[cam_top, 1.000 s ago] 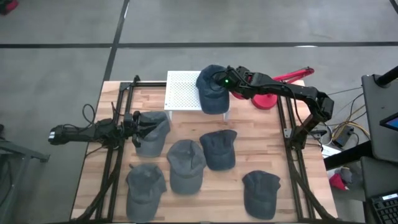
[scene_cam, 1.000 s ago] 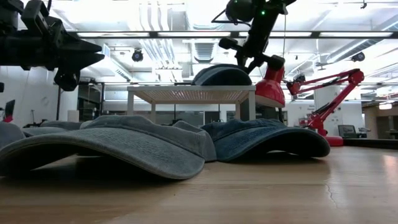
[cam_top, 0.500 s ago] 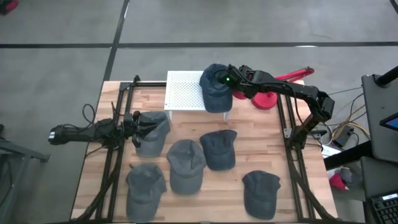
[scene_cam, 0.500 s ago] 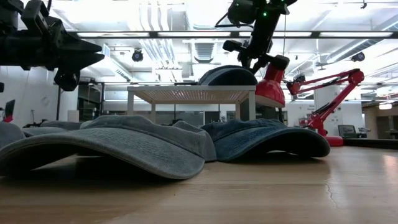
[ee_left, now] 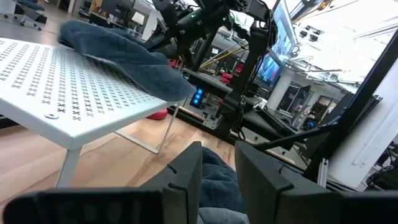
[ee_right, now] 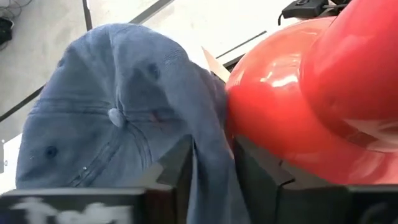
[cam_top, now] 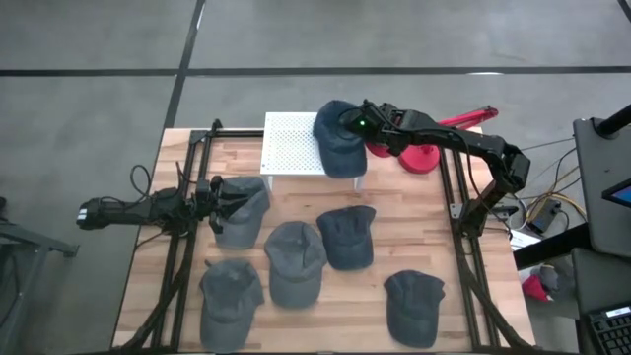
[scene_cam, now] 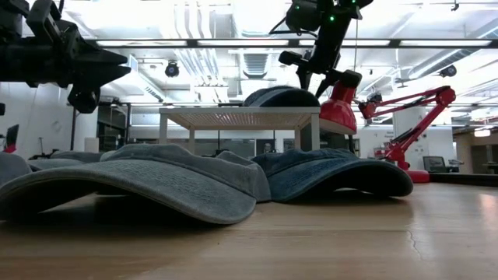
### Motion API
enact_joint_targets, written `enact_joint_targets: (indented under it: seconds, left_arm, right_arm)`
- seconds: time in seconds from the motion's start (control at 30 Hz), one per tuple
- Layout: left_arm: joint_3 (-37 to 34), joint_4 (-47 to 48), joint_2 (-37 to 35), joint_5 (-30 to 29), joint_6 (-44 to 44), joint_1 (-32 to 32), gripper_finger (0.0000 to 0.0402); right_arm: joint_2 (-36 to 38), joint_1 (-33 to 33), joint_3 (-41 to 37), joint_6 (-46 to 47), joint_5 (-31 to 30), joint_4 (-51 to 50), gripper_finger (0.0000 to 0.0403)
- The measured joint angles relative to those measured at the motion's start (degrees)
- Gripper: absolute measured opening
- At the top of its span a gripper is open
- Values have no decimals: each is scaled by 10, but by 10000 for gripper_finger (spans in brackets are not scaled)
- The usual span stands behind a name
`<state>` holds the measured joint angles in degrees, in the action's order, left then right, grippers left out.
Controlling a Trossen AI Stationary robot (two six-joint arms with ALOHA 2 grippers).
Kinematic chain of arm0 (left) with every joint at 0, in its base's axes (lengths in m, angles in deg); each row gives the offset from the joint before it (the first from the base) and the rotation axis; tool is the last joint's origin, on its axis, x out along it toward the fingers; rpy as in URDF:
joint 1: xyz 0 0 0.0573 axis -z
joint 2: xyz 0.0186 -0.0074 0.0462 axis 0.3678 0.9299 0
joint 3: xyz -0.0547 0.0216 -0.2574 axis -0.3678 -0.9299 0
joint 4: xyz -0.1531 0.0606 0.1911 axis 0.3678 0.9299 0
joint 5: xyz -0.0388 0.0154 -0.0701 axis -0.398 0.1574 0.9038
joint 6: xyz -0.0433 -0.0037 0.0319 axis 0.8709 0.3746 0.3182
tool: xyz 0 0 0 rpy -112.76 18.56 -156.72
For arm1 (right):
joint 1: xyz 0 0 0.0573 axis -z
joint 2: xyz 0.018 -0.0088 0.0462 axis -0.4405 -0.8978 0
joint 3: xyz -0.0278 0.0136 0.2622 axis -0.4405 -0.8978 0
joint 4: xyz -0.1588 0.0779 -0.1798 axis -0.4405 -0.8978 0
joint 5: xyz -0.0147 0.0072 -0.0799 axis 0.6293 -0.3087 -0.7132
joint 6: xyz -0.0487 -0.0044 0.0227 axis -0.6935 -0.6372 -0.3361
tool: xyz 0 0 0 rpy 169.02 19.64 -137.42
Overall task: Pick & Place hat
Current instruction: Put the top right black cap on the shelf, then stack the bottom black cap on top of the black cap on the shelf
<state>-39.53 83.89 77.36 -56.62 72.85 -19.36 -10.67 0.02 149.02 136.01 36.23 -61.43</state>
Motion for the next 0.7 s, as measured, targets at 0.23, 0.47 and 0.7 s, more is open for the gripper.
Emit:
enact_joint_targets:
  seconds: [0.23, 0.47, 0.7]
  left_arm:
    - [0, 0, 0, 0, 0, 0, 99]
    - [0, -3, 0, 0, 0, 0, 99]
    - [0, -7, 0, 0, 0, 0, 99]
  right_arm:
    - [4, 0, 0, 35, 28, 1, 179]
    - [13, -16, 19, 18, 32, -6, 191]
    - [52, -46, 46, -79, 47, -9, 192]
